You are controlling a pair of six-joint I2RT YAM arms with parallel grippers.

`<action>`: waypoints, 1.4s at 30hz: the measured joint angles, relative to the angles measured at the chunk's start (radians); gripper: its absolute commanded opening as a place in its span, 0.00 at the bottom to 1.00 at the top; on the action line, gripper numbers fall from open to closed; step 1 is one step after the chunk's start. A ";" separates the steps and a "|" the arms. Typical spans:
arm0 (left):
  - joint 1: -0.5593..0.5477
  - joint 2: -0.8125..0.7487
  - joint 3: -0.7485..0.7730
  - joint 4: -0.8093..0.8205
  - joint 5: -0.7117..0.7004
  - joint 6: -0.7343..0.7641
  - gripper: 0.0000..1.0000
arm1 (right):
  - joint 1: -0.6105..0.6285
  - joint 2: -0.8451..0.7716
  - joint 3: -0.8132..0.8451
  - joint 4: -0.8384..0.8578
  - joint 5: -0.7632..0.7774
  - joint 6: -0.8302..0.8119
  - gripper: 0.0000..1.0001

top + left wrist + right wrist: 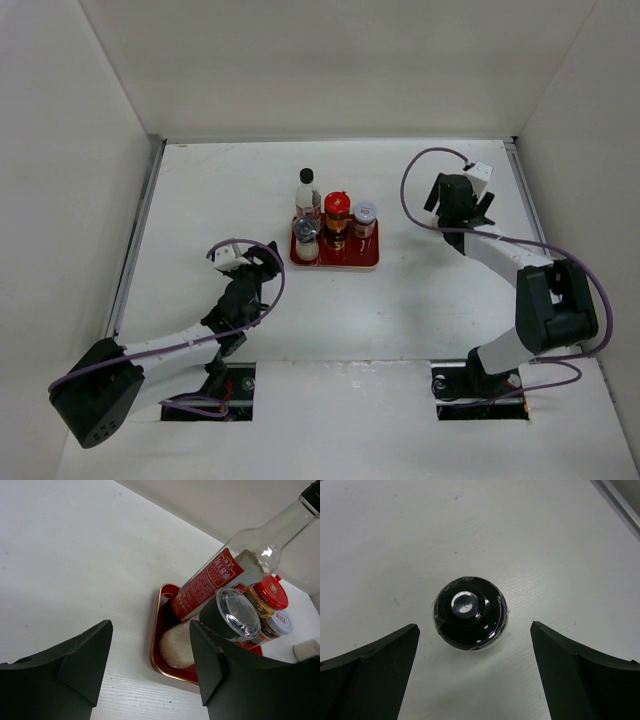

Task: Organize the condiment bottles

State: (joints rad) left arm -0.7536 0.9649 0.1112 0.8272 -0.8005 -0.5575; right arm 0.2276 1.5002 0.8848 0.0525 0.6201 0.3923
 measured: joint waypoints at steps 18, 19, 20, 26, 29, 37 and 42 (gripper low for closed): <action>0.000 0.001 0.000 0.000 -0.001 0.000 0.68 | 0.084 -0.072 -0.101 0.118 -0.051 -0.016 0.47; 0.000 0.000 0.000 0.000 -0.001 0.000 0.73 | 0.120 -0.104 -0.109 0.107 -0.050 -0.016 0.47; 0.000 -0.001 0.000 -0.001 -0.002 0.000 0.79 | 0.161 -0.139 -0.117 0.100 -0.049 -0.016 0.47; 0.006 -0.002 0.000 0.000 -0.005 -0.003 1.00 | 0.373 -0.285 -0.134 0.084 -0.048 0.001 0.46; 0.016 0.000 0.000 0.000 -0.005 -0.003 1.00 | 0.470 -0.272 -0.130 0.086 -0.040 0.019 0.46; 0.026 0.007 0.000 0.000 -0.005 -0.003 1.00 | 0.607 -0.053 -0.056 0.096 -0.071 0.036 0.47; 0.026 0.013 0.000 0.000 -0.005 -0.004 1.00 | 0.621 0.019 -0.024 0.120 -0.070 0.026 0.58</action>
State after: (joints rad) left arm -0.7277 0.9779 0.1112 0.8276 -0.8055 -0.5617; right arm 0.8482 1.5196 0.8612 0.1722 0.5503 0.4183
